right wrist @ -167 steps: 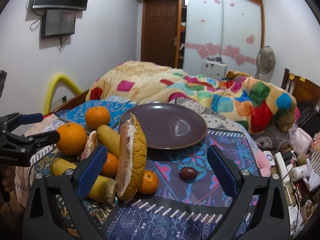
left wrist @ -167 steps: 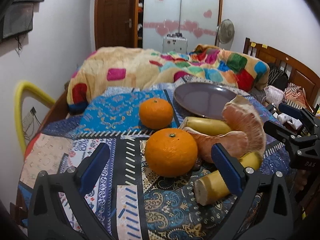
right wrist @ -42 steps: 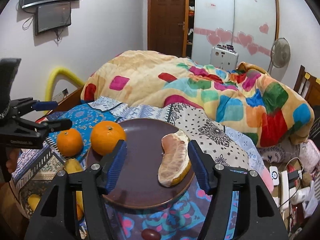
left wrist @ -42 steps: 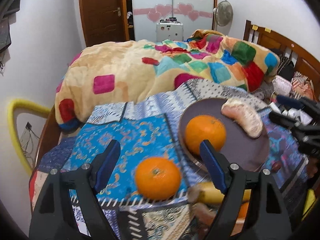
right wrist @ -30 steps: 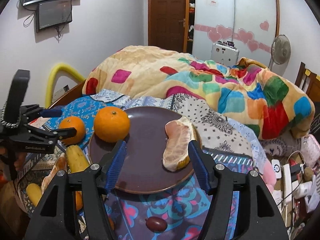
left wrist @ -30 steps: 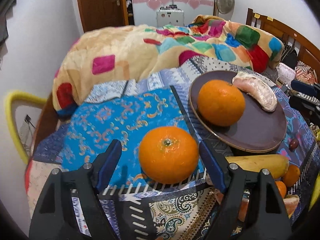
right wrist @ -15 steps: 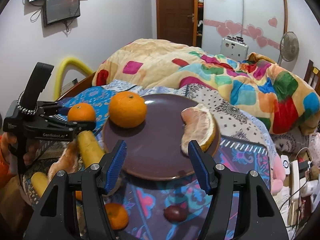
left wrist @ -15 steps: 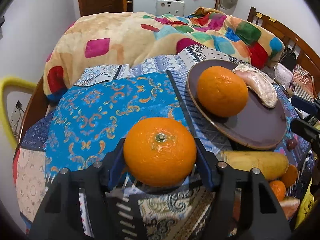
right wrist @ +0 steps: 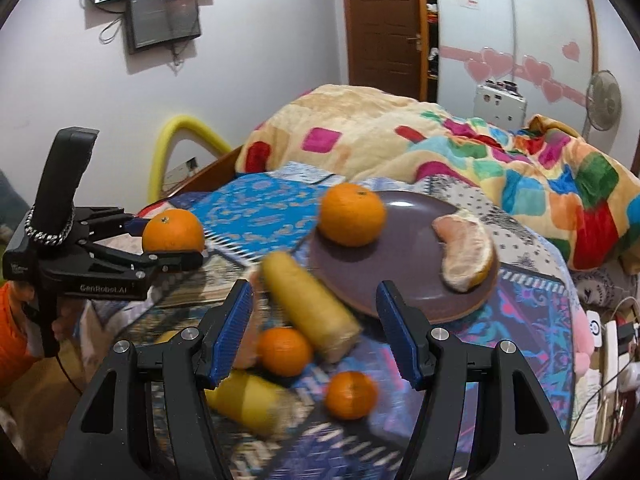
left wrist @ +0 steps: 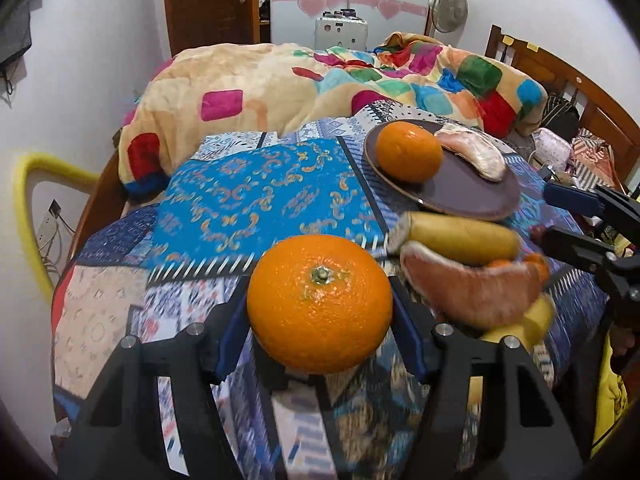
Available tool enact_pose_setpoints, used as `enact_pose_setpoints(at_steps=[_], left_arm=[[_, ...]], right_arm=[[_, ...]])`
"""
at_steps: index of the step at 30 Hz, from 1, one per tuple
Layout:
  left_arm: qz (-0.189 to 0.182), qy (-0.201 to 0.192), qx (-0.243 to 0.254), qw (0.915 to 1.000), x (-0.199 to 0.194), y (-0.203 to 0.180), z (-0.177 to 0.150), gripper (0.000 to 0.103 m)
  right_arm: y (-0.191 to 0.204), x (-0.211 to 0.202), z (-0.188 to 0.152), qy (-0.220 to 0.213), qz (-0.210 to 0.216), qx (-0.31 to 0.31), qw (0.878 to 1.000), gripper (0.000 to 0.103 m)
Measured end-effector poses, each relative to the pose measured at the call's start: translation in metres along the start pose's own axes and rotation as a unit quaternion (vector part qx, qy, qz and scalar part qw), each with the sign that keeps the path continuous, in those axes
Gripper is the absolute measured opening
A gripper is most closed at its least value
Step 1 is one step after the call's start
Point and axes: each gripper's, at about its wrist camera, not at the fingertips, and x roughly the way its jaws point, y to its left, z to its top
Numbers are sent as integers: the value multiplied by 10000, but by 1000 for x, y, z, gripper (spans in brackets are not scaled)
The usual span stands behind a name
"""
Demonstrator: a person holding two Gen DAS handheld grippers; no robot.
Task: Organize fruits
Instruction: 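Grasp another pomelo segment with the right gripper and lift it while the left holds the orange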
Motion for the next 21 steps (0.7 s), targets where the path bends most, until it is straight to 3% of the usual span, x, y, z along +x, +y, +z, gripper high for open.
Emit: enact_pose_setpoints(at_steps=[3,5,8,21], left_arm=[[13,15,37,10000,-8,3,-11,64],[33,61,80,9999,-9,4,-19,64],[20,135,125,9998,-5,4,-29,64],[-210,110,50,9997,8,9,-38,64]], right_arm=[[12,7,-2,140,159,-26,9998,58],[19,16,-3,303,258,-48,9992,46],[29,30,-5,551,328,-94,9979,39],[40,66,-3,1144,199,-258,9929,25]])
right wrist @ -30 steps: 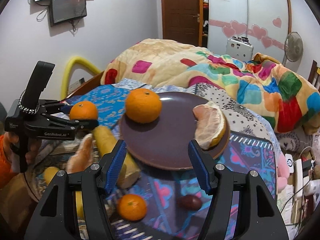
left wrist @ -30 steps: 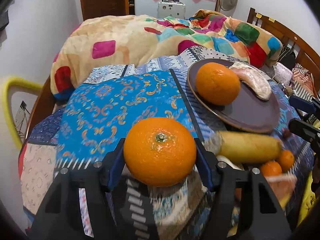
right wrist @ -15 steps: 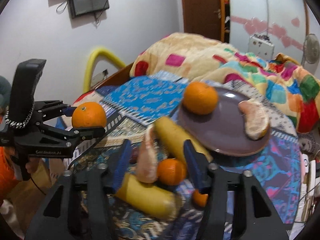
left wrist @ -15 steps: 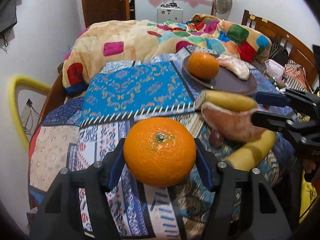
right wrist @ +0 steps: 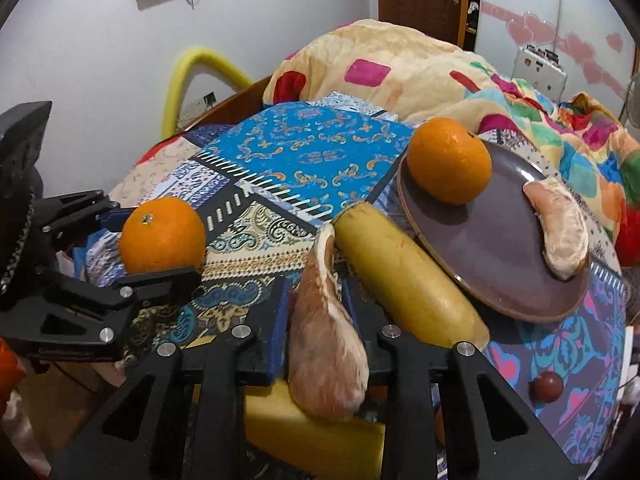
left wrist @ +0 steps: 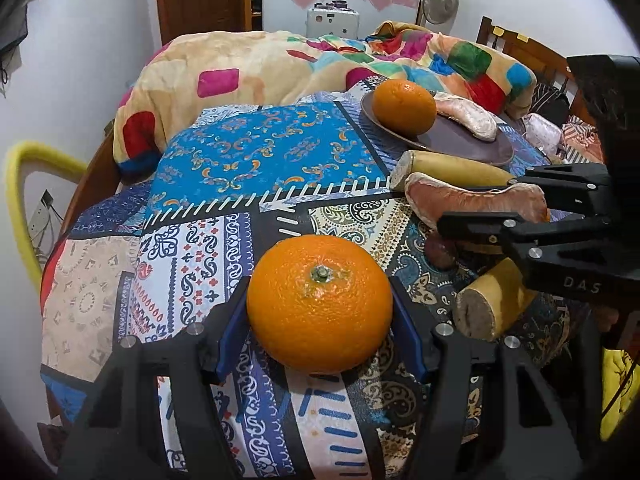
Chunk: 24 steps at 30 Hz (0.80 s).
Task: Organize fruits
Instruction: 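Grasp another pomelo segment with the right gripper and lift it while the left holds the orange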
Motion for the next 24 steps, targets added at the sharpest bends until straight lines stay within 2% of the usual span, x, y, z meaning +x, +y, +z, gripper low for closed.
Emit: enact_pose_setpoints(at_steps=[2,10,17,24], left_arm=[[-17,-10,-9,10000,0,1,1,64],[119,-124,51,9998,-5,-3,2,64],[93,-366,66,9993,-25,-15,17,64],[-66,-576,172,9982,-31,-38,41,64]], right_arm=[[1,1,2,-5,16,24,10000,19],[2,-7,0,-241,22,71,9997,18],[-2,-40,1,-639,-22,118,9979,18],[-30,-73,0,-1030,-263,323,9938,18]])
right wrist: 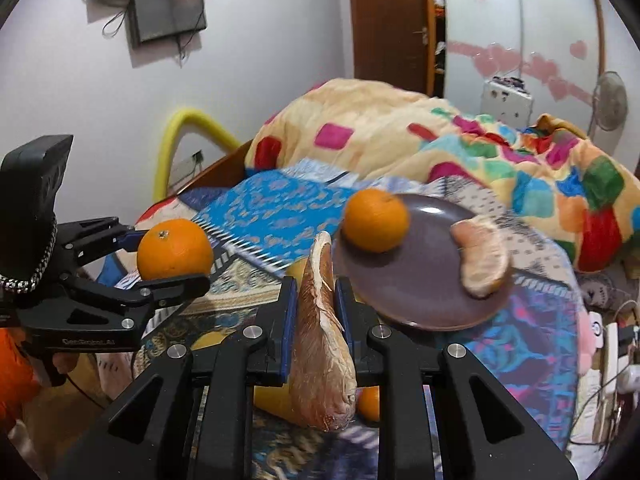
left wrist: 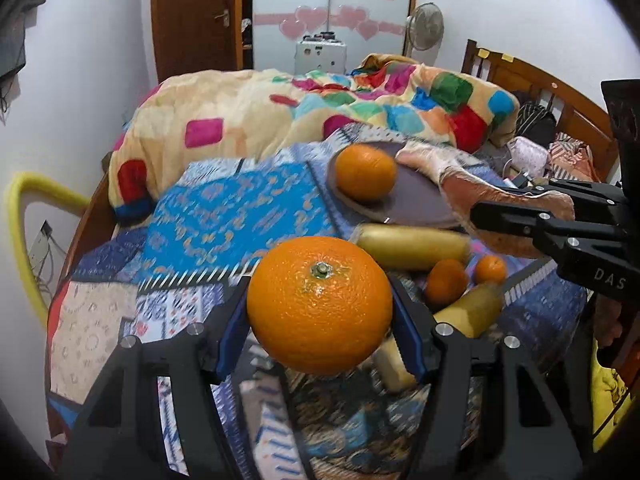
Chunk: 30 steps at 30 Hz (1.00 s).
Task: Organize fruits
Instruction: 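Grasp another pomelo segment with the right gripper and lift it while the left holds the orange, then place the orange on the plate with the left gripper while the right places the pomelo segment beside it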
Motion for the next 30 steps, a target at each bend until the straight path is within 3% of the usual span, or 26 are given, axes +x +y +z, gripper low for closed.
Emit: enact_pose_setpoints(at_steps=[14,24,30], left_arm=[[-444,40,298,9986,49,-60,56,64],[-357,403,546,9971,105,-89,72,64],[-289,673,602,9955,118,-89,71,64]], right_arm=[[-75,-22,0,-313,-507,431,9973,18],[-104,-16,-6,-354,-568,561,9962,18],[-110,-9,-8,-312,-524,590,9964,18]])
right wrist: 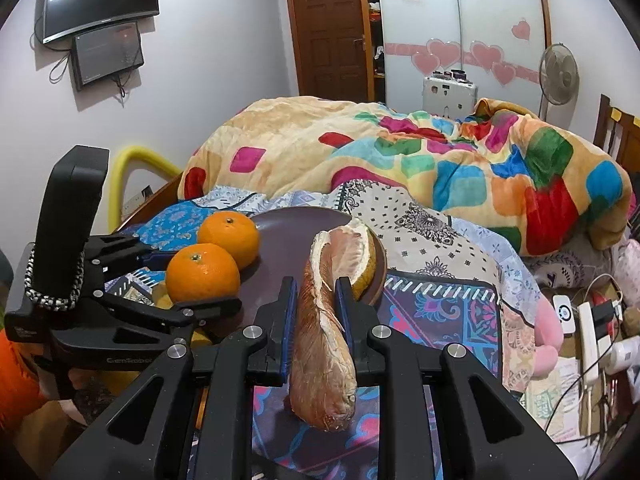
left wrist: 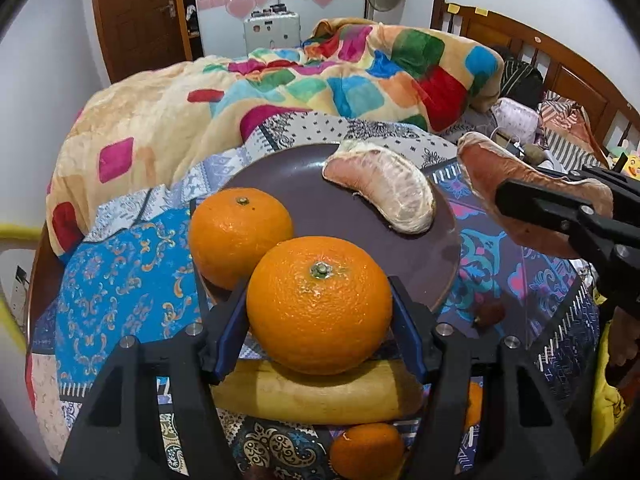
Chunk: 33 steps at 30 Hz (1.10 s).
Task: Organize fruits
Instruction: 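Place the orange on the plate with the left gripper while the right places the pomelo segment beside it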
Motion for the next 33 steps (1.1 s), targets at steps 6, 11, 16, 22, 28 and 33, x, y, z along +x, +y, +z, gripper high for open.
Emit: enact_pose_setpoints(at_steps=[6,11,16,22,28,33], left_arm=[[-69,-43,-232,9997,-3,7,2,71],[98,-405,-130,9990,-22,7,3,80],[198,-736,-230,9968,-46,22,3,80],[466,-1007,-262,9935,-65,45,0,82],[548,-1010,-364,9927,-66,65,-9,83],[541,-929,-443,9932,-63,70,-15,83]], right_arm=[[0,5,-1,34,77,46,10000,18],[4,7,4,43,68,-19,10000,18],[10,16,16,36,94,-40,9999,18],[19,45,31,107,154,-25,9998,18],[27,70,42,220,129,-53,9997,19],[27,66,43,253,22,-71,9997,31]])
